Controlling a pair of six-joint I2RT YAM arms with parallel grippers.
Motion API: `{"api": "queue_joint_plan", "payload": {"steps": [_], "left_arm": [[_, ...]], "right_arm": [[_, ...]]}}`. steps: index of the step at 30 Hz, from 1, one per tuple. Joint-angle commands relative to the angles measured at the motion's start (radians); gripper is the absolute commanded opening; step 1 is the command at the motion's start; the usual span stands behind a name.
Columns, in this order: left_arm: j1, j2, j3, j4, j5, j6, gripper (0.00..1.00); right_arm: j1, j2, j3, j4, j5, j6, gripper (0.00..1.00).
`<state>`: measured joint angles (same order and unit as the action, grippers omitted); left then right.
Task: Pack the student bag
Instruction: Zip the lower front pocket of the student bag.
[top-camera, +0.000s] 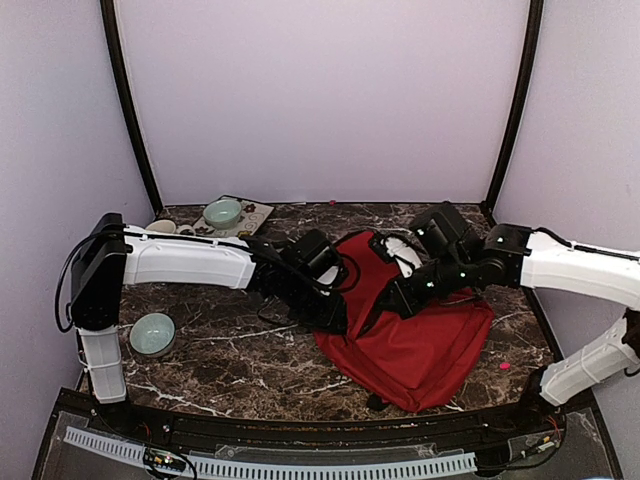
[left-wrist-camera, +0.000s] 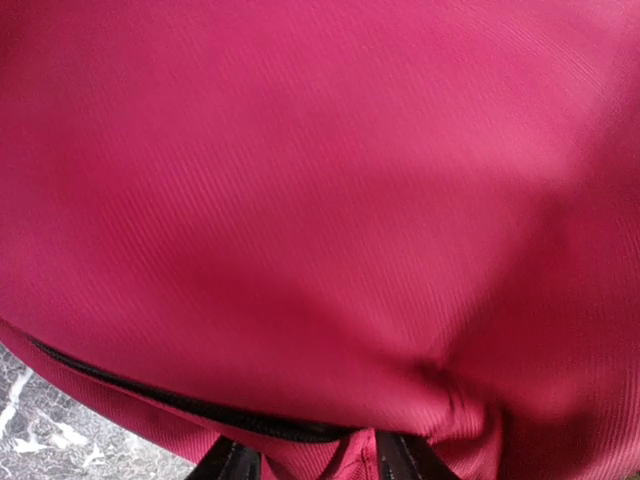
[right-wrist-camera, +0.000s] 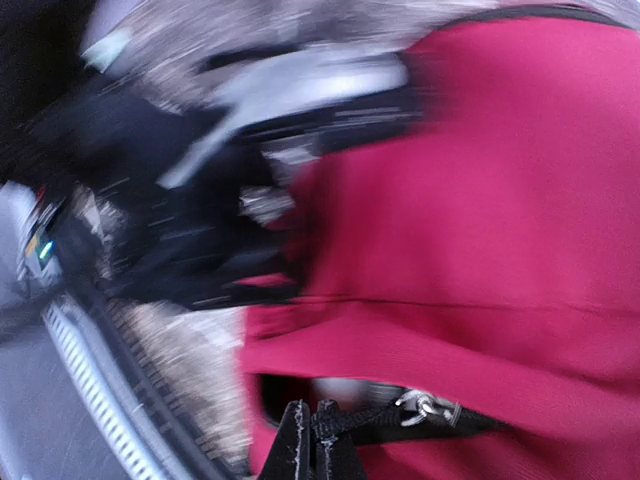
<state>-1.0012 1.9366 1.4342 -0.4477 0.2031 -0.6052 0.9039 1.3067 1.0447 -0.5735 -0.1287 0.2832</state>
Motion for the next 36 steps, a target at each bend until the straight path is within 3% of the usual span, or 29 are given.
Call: {"api": "queue_joint_plan", "payload": {"steps": [1, 8, 13, 20, 29, 34, 36], "left_arm": [[0.004, -0.002, 0.019, 0.038, 0.017, 0.01, 0.42], [0.005, -0.015, 0.041, 0.044, 0.011, 0.02, 0.42], [0.006, -0.043, 0.02, 0.028, -0.002, 0.024, 0.42], [0.012, -0.046, 0.032, 0.05, 0.028, 0.023, 0.41], [0.019, -0.069, 0.059, 0.043, 0.042, 0.021, 0.4], [0.021, -0.098, 0.079, 0.012, 0.028, 0.001, 0.39], [0.021, -0.135, 0.054, 0.03, 0.026, -0.023, 0.38]], "right_arm": [[0.166, 0.042, 0.027, 0.064, -0.137, -0.039, 0.0], [0.185, 0.131, 0.021, 0.005, -0.11, -0.022, 0.0], [0.183, 0.061, -0.019, -0.048, 0.039, -0.042, 0.0], [0.268, 0.107, 0.026, 0.137, -0.129, 0.003, 0.0], [0.293, 0.177, 0.053, 0.16, -0.253, -0.105, 0.0], [0.294, 0.233, 0.038, 0.085, -0.113, -0.101, 0.0], [0.293, 0.248, 0.015, 0.101, -0.129, -0.055, 0.0]]}}
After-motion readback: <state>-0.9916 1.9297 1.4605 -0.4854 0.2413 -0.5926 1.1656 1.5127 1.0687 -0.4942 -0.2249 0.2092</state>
